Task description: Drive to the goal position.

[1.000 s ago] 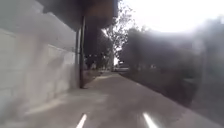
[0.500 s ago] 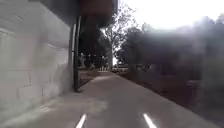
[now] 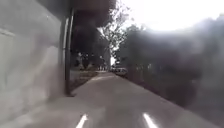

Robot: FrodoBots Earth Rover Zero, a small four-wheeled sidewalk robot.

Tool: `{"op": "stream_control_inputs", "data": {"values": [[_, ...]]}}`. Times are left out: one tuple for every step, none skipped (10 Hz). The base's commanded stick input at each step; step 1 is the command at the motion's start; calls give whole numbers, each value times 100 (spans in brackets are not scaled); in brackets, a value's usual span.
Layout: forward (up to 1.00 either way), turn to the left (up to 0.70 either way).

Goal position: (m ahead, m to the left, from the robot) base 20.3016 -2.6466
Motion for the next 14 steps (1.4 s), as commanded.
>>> {"op": "stream_control_inputs", "data": {"values": [[70,0],[70,0],[70,0],[70,0],[70,0],[70,0],[70,0],[70,0],[70,0],[70,0],[70,0],[70,0],[70,0],[70,0]]}}
